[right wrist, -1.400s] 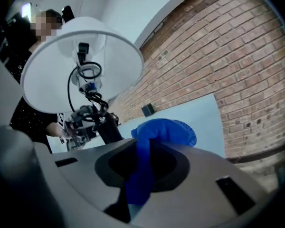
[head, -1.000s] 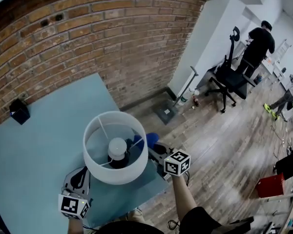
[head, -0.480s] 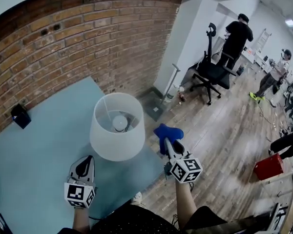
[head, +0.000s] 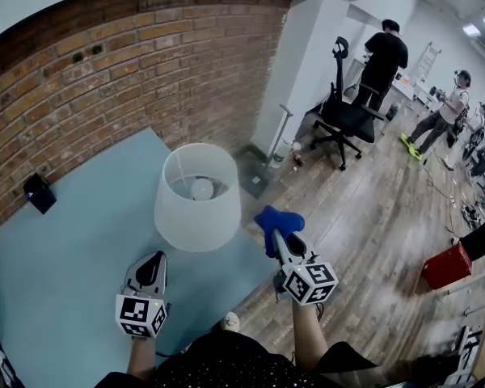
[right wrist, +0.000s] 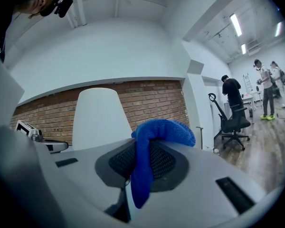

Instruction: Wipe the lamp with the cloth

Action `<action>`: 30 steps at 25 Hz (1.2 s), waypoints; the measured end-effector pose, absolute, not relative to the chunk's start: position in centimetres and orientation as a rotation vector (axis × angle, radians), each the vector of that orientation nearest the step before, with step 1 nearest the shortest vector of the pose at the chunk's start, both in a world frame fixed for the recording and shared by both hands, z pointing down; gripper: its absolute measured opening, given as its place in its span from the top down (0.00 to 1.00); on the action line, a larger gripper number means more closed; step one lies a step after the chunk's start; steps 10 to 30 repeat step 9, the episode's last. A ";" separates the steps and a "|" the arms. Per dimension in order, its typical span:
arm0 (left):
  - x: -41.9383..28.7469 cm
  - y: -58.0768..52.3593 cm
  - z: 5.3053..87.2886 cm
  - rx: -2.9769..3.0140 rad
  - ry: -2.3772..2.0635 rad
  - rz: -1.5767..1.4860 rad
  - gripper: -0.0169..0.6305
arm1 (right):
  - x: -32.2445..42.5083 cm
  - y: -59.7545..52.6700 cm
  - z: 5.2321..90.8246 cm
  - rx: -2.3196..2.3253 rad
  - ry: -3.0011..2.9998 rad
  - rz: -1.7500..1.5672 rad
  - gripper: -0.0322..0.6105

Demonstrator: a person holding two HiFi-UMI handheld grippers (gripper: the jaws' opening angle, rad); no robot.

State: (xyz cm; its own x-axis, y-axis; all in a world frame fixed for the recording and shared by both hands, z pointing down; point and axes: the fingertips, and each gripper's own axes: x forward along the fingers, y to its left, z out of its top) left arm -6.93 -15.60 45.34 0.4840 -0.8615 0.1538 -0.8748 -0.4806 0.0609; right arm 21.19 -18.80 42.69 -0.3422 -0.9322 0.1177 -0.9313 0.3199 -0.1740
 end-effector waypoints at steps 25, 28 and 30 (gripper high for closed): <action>-6.3 -14.7 45.1 2.618 -1.509 0.152 0.96 | 21.3 -16.8 43.0 -1.793 2.517 -0.352 0.85; -6.3 -14.7 45.1 2.618 -1.509 0.152 0.96 | 21.3 -16.8 43.0 -1.793 2.517 -0.352 0.85; -6.3 -14.7 45.1 2.618 -1.509 0.152 0.96 | 21.3 -16.8 43.0 -1.793 2.517 -0.352 0.85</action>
